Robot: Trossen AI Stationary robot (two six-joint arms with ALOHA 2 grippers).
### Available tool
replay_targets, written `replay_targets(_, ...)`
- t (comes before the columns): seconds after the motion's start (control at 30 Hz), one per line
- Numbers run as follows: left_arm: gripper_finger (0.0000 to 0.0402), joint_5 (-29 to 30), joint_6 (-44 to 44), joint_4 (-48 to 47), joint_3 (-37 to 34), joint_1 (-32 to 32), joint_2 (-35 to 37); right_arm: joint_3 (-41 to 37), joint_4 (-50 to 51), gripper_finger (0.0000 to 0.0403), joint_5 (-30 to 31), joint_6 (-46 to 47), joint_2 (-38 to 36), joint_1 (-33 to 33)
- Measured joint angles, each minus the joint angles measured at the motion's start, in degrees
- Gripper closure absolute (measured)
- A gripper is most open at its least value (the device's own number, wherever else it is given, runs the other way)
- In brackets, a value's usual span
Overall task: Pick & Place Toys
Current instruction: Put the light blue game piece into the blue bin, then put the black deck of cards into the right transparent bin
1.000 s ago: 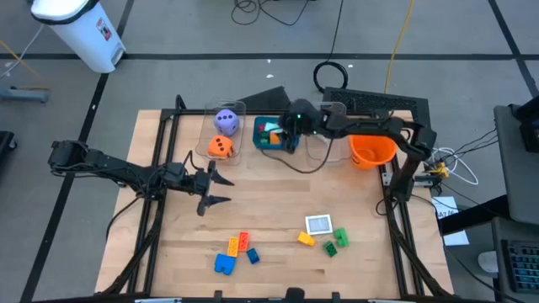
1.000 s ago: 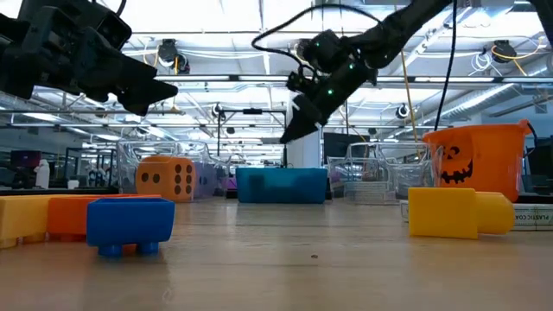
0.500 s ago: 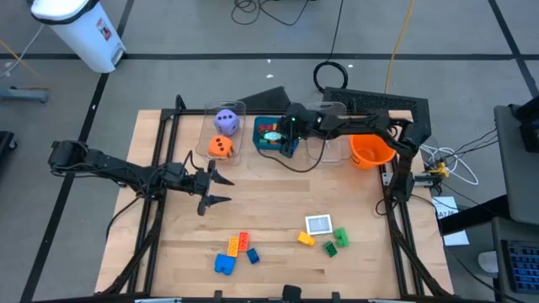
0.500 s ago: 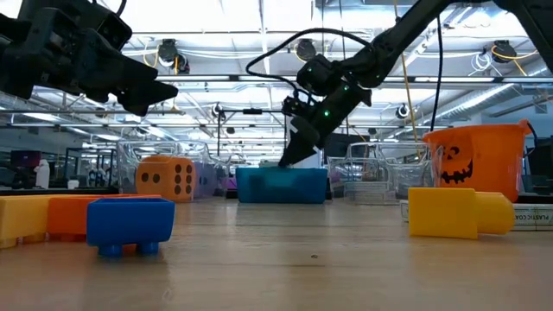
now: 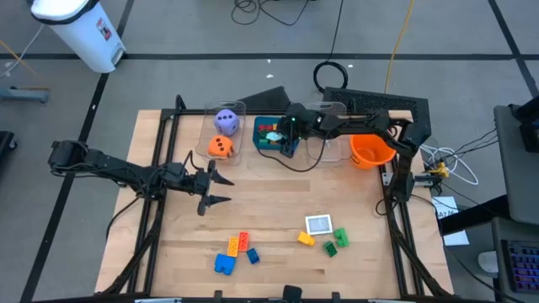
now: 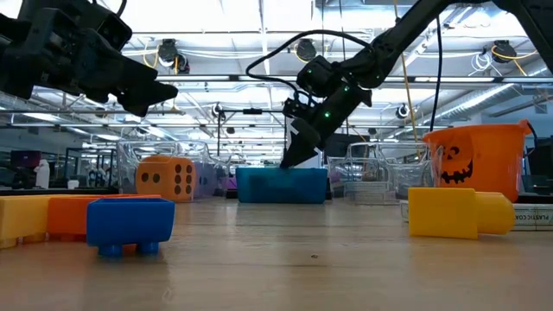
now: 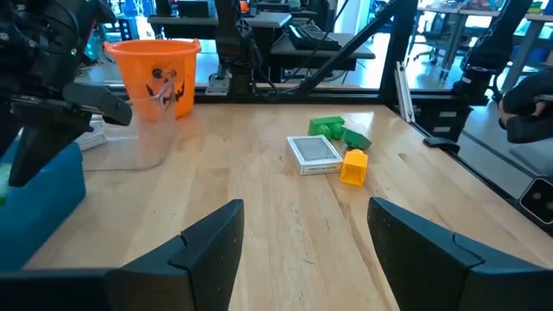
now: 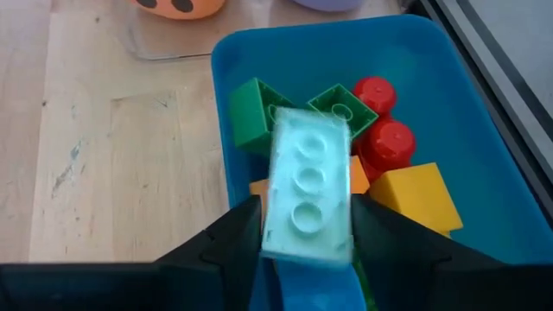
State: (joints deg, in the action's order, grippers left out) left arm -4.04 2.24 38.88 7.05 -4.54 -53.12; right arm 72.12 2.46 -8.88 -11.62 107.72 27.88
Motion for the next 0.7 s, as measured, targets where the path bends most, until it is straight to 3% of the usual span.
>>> replay_targets(0.37, 0.0149, 0.0, 0.0, -0.2, 0.0, 0.0, 0.0, 0.0, 0.0, 0.0181, -0.1, -0.5, -3.0, -1.1)
replay_targets(0.57, 0.0149, 0.0, 0.5, -0.2, 0.0, 0.0, 0.0, 0.0, -0.3, 0.0182, -0.3, 4.4, -5.8, -5.3)
replay_targets(0.7, 0.0149, -0.2, 1.6, -0.3, 0.0, 0.0, 0.0, 0.0, 5.0, 0.0187, -0.6, 3.4, -7.0, -10.4)
